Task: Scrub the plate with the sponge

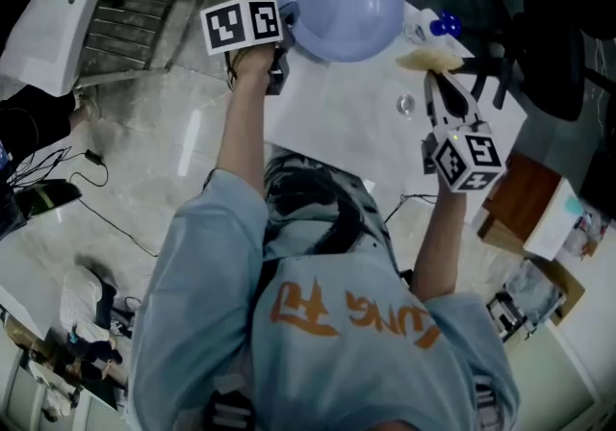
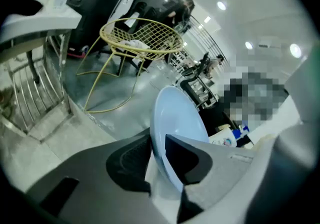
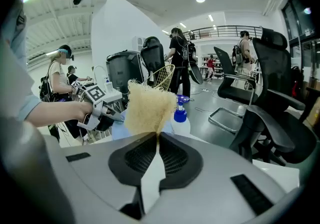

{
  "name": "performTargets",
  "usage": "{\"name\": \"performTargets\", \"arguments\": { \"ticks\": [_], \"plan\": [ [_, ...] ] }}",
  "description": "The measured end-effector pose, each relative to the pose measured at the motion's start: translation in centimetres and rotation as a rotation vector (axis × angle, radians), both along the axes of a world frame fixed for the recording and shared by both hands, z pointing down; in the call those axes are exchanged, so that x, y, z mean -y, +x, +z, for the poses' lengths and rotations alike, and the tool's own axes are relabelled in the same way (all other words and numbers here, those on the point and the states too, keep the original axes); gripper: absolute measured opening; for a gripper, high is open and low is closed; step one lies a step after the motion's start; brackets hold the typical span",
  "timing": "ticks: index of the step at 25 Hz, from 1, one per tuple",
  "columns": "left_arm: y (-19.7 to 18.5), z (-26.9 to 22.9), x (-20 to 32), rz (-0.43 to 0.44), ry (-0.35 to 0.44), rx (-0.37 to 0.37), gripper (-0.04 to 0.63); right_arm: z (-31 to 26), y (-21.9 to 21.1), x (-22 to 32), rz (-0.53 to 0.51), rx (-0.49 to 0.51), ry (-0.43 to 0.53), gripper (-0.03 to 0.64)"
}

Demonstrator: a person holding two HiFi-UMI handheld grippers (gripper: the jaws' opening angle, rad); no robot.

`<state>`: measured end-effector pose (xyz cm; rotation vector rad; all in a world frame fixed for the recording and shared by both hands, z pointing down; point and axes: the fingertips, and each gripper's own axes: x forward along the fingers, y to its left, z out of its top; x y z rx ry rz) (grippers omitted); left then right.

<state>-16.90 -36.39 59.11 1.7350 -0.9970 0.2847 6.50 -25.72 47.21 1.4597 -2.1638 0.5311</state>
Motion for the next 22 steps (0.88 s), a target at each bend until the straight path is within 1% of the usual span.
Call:
{"name": "performTargets", "arguments": {
  "ticks": [1, 3, 5, 7, 9, 13, 18, 20, 22],
  "plan": [
    [0.2, 0.1, 0.0, 0.031, 0.022, 0.042, 0.085, -0.1, 0.0, 0.0, -0.007, -0.005, 0.000, 0.020],
    [0.3, 0.4, -0.1, 0.086, 0.066, 0.117, 0.089, -0.3, 0.0, -0.2, -0.016, -0.015, 0.001, 0.020],
    [0.3, 0.4, -0.2, 0.113, 0.097, 0.147, 0.111, -0.5, 0.2, -0.4, -0.022, -0.023, 0.001, 0.020],
    [0.2, 0.0, -0.3, 0.111, 0.126, 0.153, 0.124, -0.7, 0.6, -0.7, -0.025, -0.030, 0.003, 0.020],
    [-0.2, -0.5, -0.5, 0.091, 0.156, 0.171, 0.138, -1.0, 1.0, -1.1, -0.025, -0.033, 0.009, 0.020],
    [-1.9, -2.4, -1.3, 0.028, 0.226, 0.211, 0.143, -2.1, 1.7, -2.0, -0.013, -0.020, 0.034, 0.020],
    [-2.7, -5.5, -3.1, -0.049, 0.309, 0.288, 0.143, -3.5, 3.1, -4.2, -0.019, 0.009, 0.075, 0.020],
    [-2.1, -7.8, -3.7, -0.086, 0.367, 0.287, 0.142, -4.5, 3.9, -4.9, -0.012, 0.035, 0.101, 0.020],
    [-0.7, -10.4, -4.4, -0.102, 0.436, 0.272, 0.140, -5.7, 4.8, -5.4, 0.001, 0.064, 0.141, 0.020]
  ]
}}
